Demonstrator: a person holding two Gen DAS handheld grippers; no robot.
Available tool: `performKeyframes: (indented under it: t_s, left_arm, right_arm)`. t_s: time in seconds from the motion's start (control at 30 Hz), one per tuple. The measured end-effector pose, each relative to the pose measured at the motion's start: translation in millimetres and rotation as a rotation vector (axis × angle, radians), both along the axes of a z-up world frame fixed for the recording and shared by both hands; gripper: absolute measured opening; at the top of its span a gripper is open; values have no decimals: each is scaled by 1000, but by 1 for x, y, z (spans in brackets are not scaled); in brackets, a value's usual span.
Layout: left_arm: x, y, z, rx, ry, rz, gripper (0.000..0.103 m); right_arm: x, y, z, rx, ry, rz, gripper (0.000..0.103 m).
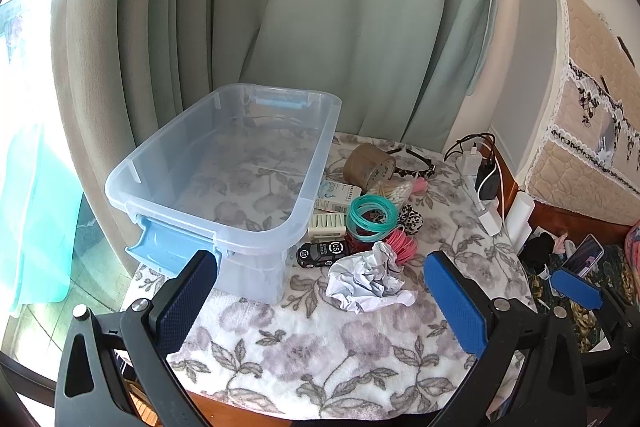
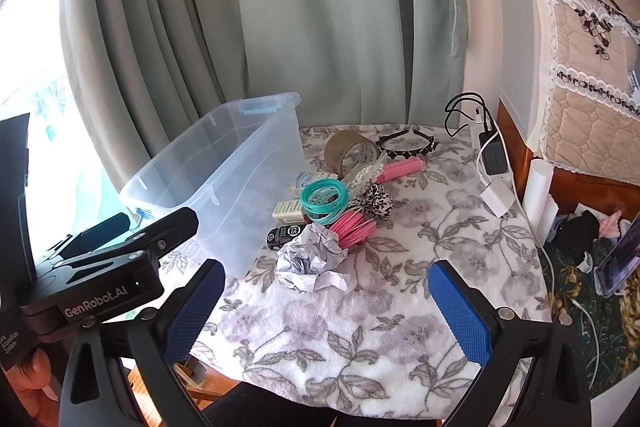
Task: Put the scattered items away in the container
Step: 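Move both tools toward the scattered items beside the clear box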
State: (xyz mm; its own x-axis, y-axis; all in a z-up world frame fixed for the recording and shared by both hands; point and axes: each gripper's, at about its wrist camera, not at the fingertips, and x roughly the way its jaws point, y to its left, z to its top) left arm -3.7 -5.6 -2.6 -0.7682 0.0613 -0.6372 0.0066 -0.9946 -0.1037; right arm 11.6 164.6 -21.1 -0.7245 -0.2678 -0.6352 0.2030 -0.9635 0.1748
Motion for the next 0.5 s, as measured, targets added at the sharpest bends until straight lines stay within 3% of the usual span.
performKeyframes:
  t_s: [0.5]
  left_arm:
    - [-4,2,-3,-17,-7,15,103]
  right_arm:
    - [0,-3,-1,-2,34,24,103]
